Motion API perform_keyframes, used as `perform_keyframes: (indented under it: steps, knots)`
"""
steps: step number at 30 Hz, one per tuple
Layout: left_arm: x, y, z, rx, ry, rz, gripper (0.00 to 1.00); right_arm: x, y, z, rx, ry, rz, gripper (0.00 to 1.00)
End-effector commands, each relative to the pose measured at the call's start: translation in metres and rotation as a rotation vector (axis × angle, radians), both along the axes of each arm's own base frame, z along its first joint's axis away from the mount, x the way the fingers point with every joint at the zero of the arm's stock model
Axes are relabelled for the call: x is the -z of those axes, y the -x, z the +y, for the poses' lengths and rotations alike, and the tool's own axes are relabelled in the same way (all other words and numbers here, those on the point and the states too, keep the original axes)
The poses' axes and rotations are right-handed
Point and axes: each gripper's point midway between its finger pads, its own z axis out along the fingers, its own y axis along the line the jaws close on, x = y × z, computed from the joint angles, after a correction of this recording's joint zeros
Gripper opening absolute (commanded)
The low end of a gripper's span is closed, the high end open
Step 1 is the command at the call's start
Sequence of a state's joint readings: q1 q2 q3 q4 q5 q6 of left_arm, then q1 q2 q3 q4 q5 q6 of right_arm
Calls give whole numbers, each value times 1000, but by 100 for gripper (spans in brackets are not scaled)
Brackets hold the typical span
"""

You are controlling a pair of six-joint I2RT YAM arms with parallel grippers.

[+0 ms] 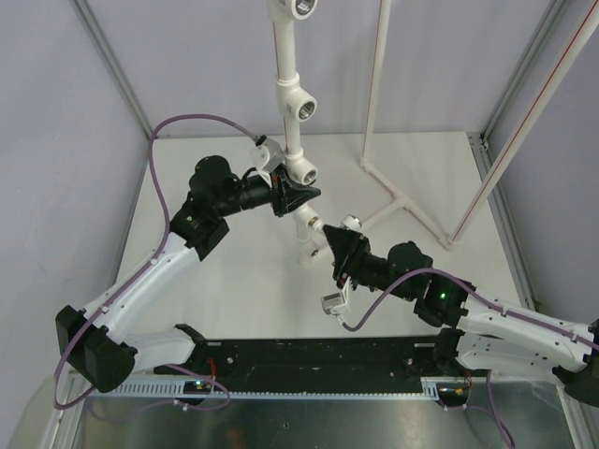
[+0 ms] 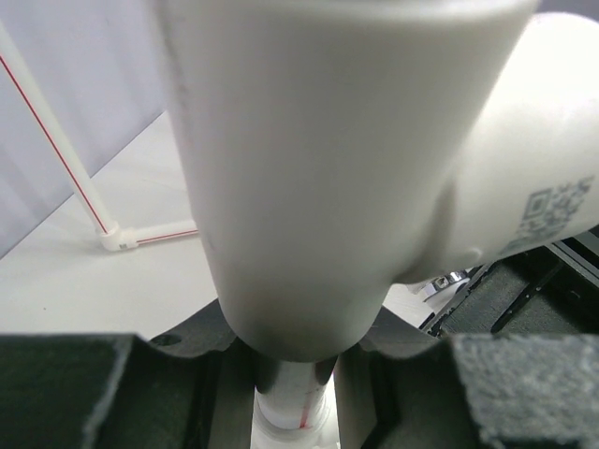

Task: Install the water faucets
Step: Screw the water faucet onto the adaptor.

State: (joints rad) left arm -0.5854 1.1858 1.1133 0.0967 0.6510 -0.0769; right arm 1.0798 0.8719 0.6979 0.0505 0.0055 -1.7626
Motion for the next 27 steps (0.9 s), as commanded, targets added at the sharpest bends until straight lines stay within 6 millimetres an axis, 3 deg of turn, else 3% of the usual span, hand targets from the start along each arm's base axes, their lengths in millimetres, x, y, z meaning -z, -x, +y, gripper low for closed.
perform_keyframes:
  steps: [1,12,19,27]
  knots:
    - [15,26,-7,102,-5,145,0,-8,-2,1,53,-149,187,0]
    - [14,26,-7,103,-4,146,0,19,4,10,199,-467,678,0]
    - [14,25,-7,95,-3,149,0,13,-3,13,234,-810,959,0]
    - [13,25,-6,90,-1,146,0,25,-8,10,272,-1101,1168,0]
